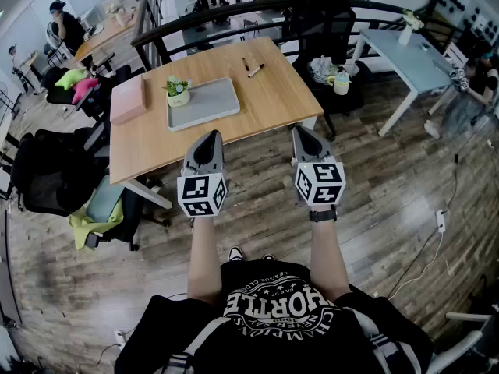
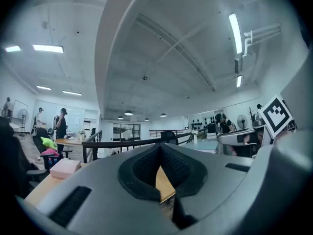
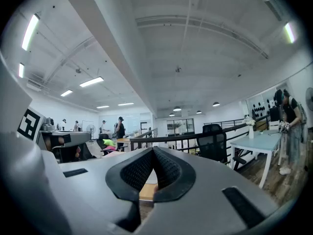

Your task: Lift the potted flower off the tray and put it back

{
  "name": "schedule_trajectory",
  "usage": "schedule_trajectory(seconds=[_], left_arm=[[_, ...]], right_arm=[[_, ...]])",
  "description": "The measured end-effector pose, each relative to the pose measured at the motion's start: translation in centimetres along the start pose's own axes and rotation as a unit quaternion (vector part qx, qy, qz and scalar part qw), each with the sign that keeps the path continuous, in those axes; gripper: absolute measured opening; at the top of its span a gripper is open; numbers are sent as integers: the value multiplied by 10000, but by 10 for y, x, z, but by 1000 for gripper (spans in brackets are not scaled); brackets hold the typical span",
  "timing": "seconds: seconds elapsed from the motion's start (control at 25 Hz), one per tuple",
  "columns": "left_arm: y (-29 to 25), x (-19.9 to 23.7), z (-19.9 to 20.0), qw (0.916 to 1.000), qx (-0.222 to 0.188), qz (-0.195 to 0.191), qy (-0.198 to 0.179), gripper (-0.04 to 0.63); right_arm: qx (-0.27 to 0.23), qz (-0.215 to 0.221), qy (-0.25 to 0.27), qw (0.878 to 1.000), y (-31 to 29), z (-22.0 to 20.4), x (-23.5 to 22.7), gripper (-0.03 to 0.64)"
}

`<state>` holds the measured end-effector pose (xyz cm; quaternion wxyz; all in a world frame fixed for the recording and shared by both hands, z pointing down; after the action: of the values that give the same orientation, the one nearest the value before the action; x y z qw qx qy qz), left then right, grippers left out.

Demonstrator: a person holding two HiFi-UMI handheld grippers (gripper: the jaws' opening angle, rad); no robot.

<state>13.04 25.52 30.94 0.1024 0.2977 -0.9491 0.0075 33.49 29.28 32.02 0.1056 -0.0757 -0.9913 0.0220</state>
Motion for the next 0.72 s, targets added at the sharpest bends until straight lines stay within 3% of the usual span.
schedule_trajectory(seconds=[0.32, 0.72], left_arm=[[7, -12, -18, 9998, 37, 168, -69, 18], [22, 18, -16, 9987, 14, 502, -115, 18]], right_arm=[[-179, 229, -90, 9995, 2, -8, 0, 20], [-264, 843, -213, 9959, -33, -6, 42, 20]])
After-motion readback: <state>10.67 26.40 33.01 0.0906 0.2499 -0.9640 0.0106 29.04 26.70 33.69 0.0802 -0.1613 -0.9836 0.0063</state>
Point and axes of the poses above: the fingertips, and each gripper's own axes: y backward along the fingers, x to its left, z out of its top, the point moved 1 cm from there along y, backward along the fingers, and after that the axes turned 14 degrees about y, right-handed, at the moved point
